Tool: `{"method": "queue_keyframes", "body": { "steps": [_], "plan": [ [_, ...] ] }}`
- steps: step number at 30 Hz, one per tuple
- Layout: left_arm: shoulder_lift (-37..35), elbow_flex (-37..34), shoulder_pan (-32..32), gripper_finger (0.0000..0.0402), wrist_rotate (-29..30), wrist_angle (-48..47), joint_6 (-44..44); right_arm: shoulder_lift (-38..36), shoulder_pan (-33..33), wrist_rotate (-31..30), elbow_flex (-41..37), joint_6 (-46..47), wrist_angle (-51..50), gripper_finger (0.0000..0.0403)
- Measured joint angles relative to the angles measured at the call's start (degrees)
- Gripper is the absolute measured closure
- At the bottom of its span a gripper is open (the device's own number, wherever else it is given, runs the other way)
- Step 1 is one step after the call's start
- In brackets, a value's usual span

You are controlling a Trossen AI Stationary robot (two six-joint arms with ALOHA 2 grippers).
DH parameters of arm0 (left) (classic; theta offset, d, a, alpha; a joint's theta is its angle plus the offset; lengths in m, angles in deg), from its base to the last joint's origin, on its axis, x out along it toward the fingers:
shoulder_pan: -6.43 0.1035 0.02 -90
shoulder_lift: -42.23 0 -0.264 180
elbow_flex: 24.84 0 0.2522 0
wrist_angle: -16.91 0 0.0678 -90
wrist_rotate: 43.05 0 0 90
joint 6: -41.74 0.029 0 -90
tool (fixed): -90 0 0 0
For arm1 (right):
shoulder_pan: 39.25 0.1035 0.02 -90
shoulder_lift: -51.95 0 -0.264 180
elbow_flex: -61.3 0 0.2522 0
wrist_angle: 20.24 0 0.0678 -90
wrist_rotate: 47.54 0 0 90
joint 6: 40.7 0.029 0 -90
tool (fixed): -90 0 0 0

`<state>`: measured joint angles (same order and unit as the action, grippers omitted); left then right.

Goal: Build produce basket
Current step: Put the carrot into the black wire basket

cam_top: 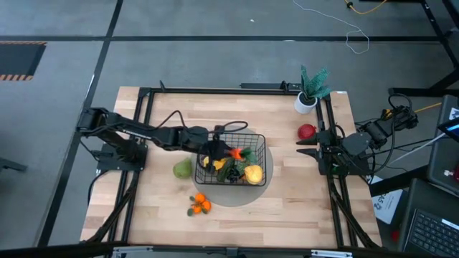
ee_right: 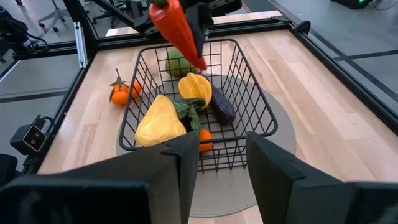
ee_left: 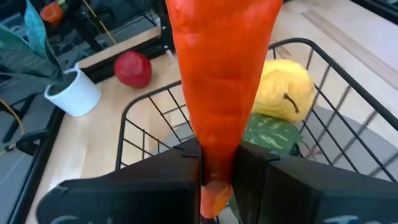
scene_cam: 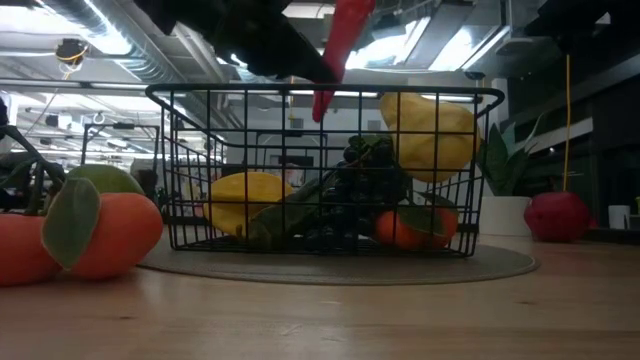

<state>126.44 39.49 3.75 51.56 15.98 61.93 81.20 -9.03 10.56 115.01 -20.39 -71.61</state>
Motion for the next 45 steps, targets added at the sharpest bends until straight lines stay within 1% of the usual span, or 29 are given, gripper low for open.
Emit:
{"method": "queue_keyframes", "body": {
  "steps": [6, 11, 14, 15, 18, 21, 23, 26, 31, 37, 41, 45],
  "plan": [
    [1.1, 0.0, -1.0, 0.037, 0.6, 1.6, 1.1, 0.0, 0.0, 0.0, 0.0, 0.0, 0.0, 0.0279],
    [1.1, 0.0, -1.2, 0.0368, 2.5, 4.1, -2.3, 0.0, 0.0, 0.0, 0.0, 0.0, -0.1, 0.0279],
    [1.1, 0.0, -1.2, 0.0368, 2.3, 3.0, -0.7, 0.0, 0.0, 0.0, 0.0, 0.0, -0.1, 0.0279],
    [1.1, 0.0, -1.2, 0.0369, 2.5, 2.1, -1.5, 0.0, 0.0, 0.0, 0.0, 0.0, -0.1, 0.0279],
    [1.1, 0.0, -1.2, 0.037, 6.1, -1.1, -8.5, 0.0, 0.0, 0.0, 0.0, 0.2, -0.1, 0.0279],
    [1.1, 0.0, -1.1, 0.0367, 11.8, -4.2, -10.4, 0.0, 0.0, 0.0, 0.0, 0.2, -0.2, 0.0279],
    [1.1, 0.0, -1.1, 0.0367, 14.3, -6.8, -11.1, 0.0, 0.0, 0.0, 0.0, 0.1, -0.2, 0.0279],
    [1.1, 0.0, -0.8, 0.0368, 14.4, -11.0, -12.6, 0.0, 0.0, 0.0, 0.0, 0.2, -0.3, 0.0279],
    [1.1, 0.0, -0.9, 0.0359, 14.2, -12.4, -13.3, 0.0, 0.0, 0.0, 0.0, 0.2, -0.5, 0.0279],
    [1.0, 0.0, -0.9, 0.0355, 14.1, -17.8, -18.5, 0.0, 0.0, 0.0, 0.0, 0.1, -0.5, 0.0279],
    [1.0, 0.0, -0.9, 0.0354, 14.0, -18.4, -21.6, 0.0, 0.0, 0.0, 0.0, 0.1, -0.5, 0.0279],
    [1.0, 0.0, -0.9, 0.0349, 11.4, -18.4, -23.0, 0.0, 0.0, 0.0, 0.0, 0.1, -0.5, 0.0279]
  ]
}}
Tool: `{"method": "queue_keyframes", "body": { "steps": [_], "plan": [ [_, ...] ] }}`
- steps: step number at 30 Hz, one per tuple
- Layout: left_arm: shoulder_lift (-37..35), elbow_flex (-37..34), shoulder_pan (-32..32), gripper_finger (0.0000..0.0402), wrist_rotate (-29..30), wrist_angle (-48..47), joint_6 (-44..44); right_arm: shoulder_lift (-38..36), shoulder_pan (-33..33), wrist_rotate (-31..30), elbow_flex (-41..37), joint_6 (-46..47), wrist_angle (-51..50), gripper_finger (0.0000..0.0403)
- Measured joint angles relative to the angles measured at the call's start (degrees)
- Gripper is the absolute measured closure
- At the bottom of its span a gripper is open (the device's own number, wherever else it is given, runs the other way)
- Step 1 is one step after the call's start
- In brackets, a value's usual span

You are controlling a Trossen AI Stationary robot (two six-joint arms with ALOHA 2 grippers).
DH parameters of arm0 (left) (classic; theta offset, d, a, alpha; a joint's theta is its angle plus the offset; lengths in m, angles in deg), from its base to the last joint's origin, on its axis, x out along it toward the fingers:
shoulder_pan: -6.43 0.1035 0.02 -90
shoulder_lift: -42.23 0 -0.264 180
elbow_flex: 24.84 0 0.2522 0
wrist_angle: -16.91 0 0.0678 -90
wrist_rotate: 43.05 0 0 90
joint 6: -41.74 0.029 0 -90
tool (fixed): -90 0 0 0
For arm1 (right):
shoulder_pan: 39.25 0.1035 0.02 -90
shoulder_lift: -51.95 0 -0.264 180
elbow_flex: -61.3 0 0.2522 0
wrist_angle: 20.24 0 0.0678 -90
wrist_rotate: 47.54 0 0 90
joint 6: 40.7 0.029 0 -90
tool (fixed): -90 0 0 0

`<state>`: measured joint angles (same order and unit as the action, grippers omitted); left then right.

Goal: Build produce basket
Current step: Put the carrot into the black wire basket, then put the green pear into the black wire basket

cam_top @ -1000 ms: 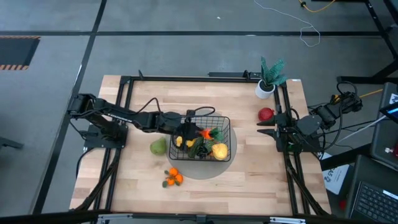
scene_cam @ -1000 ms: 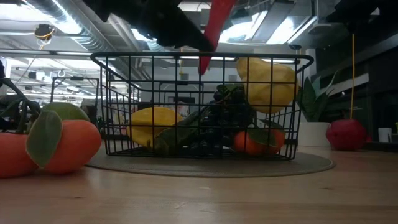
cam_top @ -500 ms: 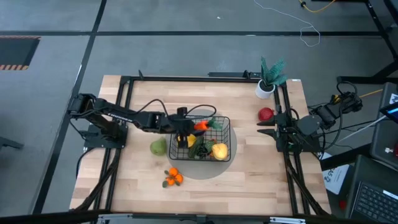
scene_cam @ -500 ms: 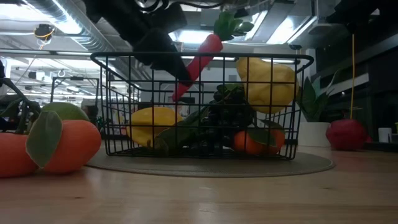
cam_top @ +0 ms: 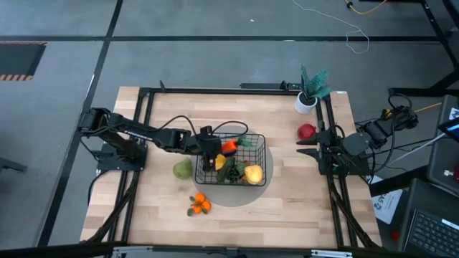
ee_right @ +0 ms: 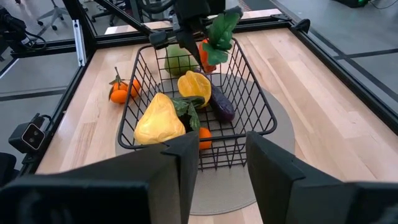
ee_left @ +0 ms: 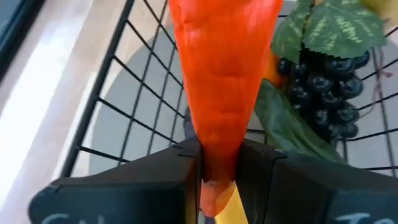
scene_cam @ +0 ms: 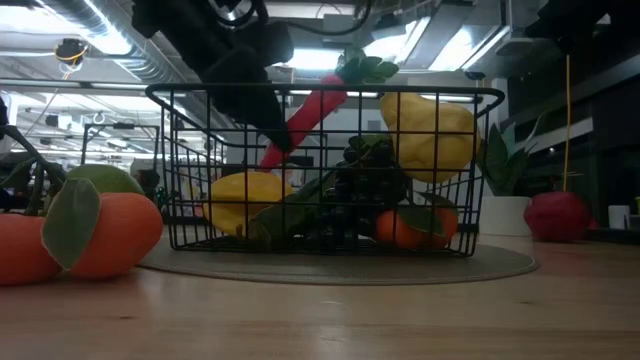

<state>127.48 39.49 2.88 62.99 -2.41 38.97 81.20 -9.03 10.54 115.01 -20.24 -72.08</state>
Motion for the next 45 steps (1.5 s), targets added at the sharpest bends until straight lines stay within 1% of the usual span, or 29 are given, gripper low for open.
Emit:
{"method": "queue_keyframes", "body": {
  "steps": [6, 12, 16, 25, 28, 31, 34, 38, 45],
  "plan": [
    [0.0, 0.0, 0.0, 0.0325, -0.2, 0.0, -3.5, 0.0, 0.0, 0.0, 0.0, 0.0, 0.0, 0.0279],
    [0.0, 0.0, 0.0, 0.0292, -0.2, -0.3, -3.4, 0.0, 0.0, 0.0, 0.0, 0.0, 0.0, 0.0279],
    [0.0, 0.0, 0.0, 0.0276, 0.1, -3.3, -2.8, 0.0, 0.0, 0.0, 0.0, 0.0, 0.0, 0.0279],
    [-1.0, 0.0, 0.0, 0.0269, 1.2, -2.6, -3.0, 0.0, 0.0, 0.0, 0.0, 0.0, 0.0, 0.0279],
    [-2.2, 1.2, -0.3, 0.0269, 1.3, -2.8, -3.1, 0.0, 0.0, 0.0, 0.0, 0.0, 0.0, 0.0279],
    [-3.7, 4.0, -1.2, 0.0269, 1.4, -3.0, -3.1, 0.0, 0.0, 0.0, 0.0, 0.0, -0.2, 0.0279],
    [-4.8, 7.4, -2.6, 0.0269, 1.3, -5.5, -3.1, 0.0, 0.0, 0.0, 0.0, 0.0, -0.3, 0.0279],
    [-5.2, 11.5, -4.8, 0.0269, -0.7, -10.7, -3.2, 0.0, 0.0, 0.1, 0.0, 0.0, -0.4, 0.0279],
    [-5.2, 16.0, -10.2, 0.0269, -4.4, -16.3, -9.5, 0.0, 0.0, 0.1, 0.0, 0.0, -0.5, 0.0279]
  ]
}}
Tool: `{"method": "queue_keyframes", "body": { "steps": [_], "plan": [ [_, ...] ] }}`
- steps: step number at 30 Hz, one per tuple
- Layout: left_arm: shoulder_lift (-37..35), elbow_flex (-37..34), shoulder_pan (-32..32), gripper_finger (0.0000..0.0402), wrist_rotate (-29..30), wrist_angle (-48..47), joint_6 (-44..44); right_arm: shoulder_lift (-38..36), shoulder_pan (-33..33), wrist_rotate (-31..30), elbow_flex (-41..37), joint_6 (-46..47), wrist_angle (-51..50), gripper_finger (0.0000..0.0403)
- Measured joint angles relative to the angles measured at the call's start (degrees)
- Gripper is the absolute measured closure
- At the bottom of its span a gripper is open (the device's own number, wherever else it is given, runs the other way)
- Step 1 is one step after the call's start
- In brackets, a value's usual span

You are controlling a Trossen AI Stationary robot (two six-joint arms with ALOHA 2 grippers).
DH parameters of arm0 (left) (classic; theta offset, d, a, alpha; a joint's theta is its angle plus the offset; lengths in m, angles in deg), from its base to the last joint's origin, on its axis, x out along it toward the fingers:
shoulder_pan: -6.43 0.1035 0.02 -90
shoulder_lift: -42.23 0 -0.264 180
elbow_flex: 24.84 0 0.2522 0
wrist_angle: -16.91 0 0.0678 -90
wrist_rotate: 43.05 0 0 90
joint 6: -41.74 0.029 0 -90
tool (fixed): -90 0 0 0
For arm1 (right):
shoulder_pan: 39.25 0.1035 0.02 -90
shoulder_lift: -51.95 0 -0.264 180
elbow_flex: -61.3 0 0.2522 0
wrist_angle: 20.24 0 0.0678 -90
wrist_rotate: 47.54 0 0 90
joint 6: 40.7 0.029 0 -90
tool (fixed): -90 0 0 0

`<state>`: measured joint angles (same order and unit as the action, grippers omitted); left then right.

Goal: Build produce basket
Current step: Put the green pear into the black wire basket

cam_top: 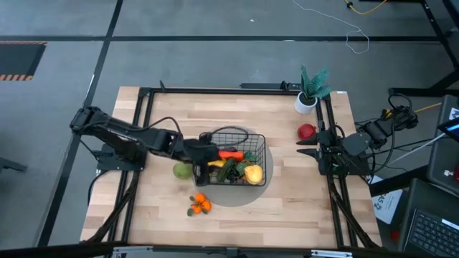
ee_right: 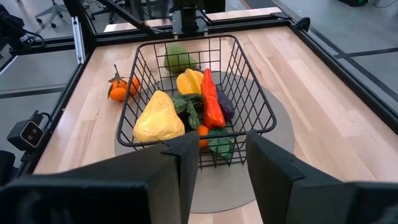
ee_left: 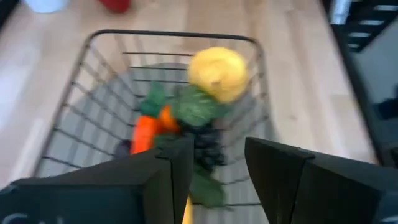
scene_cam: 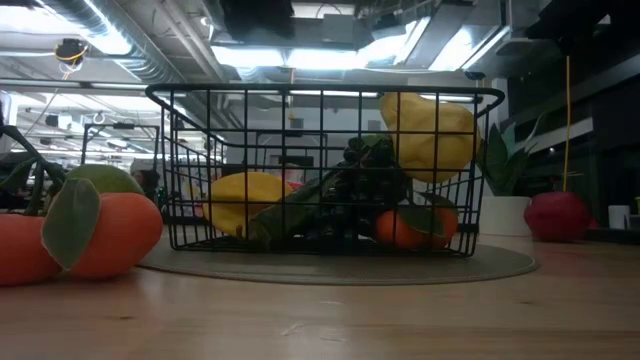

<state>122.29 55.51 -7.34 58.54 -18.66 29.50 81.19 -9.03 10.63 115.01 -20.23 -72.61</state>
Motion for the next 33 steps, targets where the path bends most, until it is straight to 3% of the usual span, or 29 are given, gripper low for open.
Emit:
{"method": "queue_keyframes", "body": {
  "steps": [10, 18, 25, 27, 33],
  "plan": [
    [0.0, 1.0, -8.1, 0.0269, -4.2, -10.8, -3.2, 0.0, 0.0, 0.0, 0.0, 0.0, -0.1, 0.0279],
    [0.0, 1.0, -13.0, 0.0269, -4.3, -24.5, -23.2, 0.0, 0.0, 0.0, 0.0, 0.0, -0.1, 0.0279],
    [0.0, 1.0, -16.9, 0.0269, -6.4, -36.8, -34.7, 0.0, 0.0, 0.0, 0.0, 0.0, -0.1, 0.0279],
    [0.0, 1.0, -17.8, 0.0269, -5.3, -42.7, -37.8, 0.0, 0.0, 0.0, 0.0, 0.0, -0.1, 0.0279],
    [-1.3, 1.0, -20.3, 0.0269, 6.3, -53.5, -47.8, 0.0, 0.0, 0.0, 0.0, 0.0, -0.1, 0.0279]
  ]
}}
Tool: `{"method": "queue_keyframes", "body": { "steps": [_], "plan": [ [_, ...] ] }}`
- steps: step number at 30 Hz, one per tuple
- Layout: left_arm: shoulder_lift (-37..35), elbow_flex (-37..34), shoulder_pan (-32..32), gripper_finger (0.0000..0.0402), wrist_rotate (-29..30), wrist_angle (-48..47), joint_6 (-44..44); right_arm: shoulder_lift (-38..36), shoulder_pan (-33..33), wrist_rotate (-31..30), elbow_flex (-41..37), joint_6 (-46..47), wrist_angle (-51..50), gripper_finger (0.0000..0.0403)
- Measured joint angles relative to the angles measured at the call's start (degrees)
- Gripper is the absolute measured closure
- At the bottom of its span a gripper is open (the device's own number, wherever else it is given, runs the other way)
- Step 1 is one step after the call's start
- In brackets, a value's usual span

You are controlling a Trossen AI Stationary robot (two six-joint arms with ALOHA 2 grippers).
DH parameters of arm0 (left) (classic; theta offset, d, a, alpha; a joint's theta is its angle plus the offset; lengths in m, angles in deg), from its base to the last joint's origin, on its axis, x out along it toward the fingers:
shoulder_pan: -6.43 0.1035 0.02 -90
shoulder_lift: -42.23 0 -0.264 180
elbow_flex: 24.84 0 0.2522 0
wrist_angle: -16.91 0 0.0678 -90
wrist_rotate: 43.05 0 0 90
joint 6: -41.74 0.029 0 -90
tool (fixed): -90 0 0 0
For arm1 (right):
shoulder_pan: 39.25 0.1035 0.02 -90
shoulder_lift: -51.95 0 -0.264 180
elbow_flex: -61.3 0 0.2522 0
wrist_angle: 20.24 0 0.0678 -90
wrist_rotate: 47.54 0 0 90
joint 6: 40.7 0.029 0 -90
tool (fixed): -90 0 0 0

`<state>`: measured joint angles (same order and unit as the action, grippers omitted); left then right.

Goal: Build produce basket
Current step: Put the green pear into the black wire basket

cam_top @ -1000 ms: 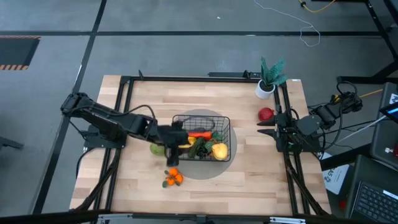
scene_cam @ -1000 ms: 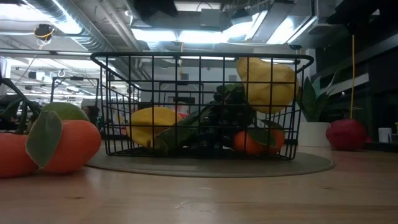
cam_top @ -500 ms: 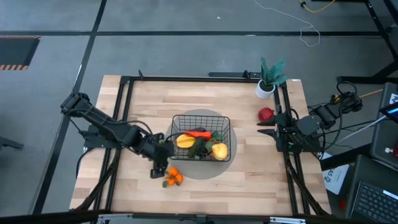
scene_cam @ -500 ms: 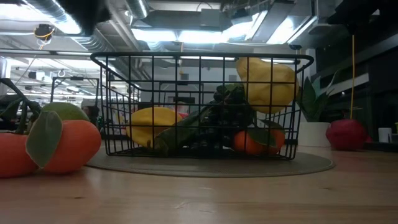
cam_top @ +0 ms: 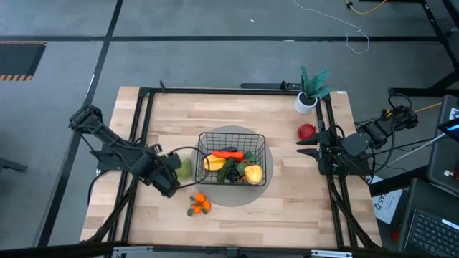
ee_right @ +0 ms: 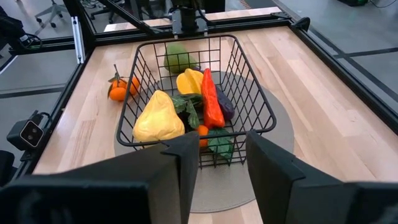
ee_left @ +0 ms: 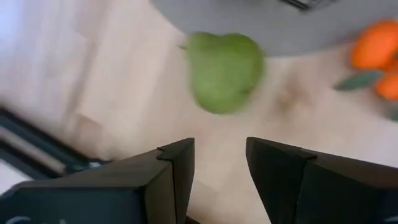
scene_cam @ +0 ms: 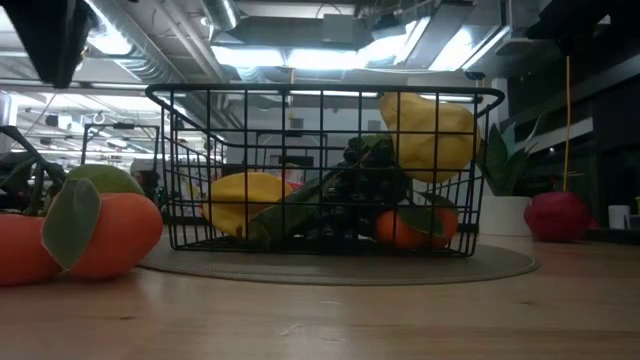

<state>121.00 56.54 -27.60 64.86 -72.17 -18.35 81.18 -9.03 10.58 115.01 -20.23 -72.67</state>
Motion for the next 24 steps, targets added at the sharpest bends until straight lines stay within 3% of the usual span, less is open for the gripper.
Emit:
{"method": "queue_keyframes", "body": {
  "steps": [6, 10, 13, 20, 24],
  "plan": [
    [-4.3, 0.0, -1.7, 0.0269, 6.4, -4.5, -5.9, 0.0, 0.0, 0.0, 0.0, 0.0, 0.0, 0.0279],
    [-7.1, 0.0, -0.5, 0.0269, 11.5, -12.1, -20.2, 0.0, 0.0, 0.0, 0.0, 0.0, 0.0, 0.0279],
    [-7.6, -0.8, 1.7, 0.0269, 12.3, -15.0, -29.3, 0.0, 0.0, 0.0, 0.0, 0.0, 0.0, 0.0279],
    [-10.1, -8.5, 8.1, 0.0269, 4.7, -10.7, -35.5, 0.0, 0.0, 0.0, 0.0, 0.0, 0.0, 0.0279],
    [-12.0, -15.1, 11.7, 0.0269, 1.4, -2.8, -34.2, 0.0, 0.0, 0.0, 0.0, 0.0, 0.0, 0.0279]
  ]
}}
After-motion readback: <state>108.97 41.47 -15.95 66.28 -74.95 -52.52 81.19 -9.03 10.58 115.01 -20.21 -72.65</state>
